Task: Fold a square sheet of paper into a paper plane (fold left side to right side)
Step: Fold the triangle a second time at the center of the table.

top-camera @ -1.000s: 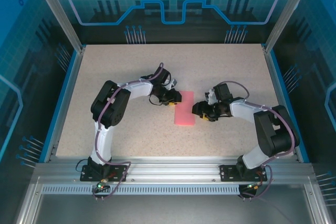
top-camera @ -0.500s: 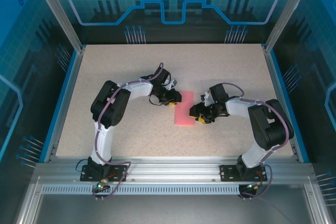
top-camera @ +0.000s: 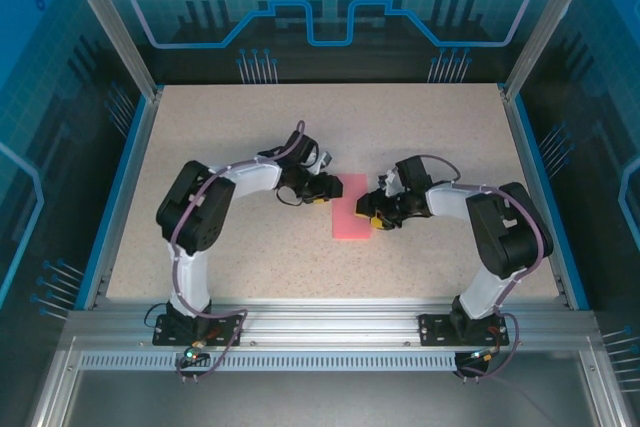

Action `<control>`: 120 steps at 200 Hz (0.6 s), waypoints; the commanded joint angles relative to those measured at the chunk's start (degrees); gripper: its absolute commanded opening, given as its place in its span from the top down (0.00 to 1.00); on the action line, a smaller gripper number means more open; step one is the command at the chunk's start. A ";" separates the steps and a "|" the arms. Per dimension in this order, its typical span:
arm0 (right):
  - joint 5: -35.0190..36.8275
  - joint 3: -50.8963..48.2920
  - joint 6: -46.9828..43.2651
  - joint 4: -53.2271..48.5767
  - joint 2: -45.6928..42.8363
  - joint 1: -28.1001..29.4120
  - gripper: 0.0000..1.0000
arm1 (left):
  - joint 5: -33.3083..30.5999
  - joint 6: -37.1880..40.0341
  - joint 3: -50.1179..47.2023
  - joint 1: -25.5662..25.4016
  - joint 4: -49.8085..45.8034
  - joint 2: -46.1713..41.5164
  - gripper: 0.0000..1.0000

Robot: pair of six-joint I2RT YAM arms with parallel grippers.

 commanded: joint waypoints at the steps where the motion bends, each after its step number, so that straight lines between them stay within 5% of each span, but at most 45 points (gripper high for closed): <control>1: -2.56 2.74 1.15 1.41 1.24 -1.05 0.49 | -3.98 4.67 -3.95 -0.71 4.62 -8.73 0.43; 58: -5.30 9.55 1.14 -2.16 5.16 -2.93 0.50 | -16.61 18.72 -12.49 -11.83 3.56 -23.75 0.30; 120: -5.74 14.05 0.97 -4.63 6.86 -3.41 0.50 | -31.10 24.04 -6.93 -25.08 -3.46 -18.29 0.22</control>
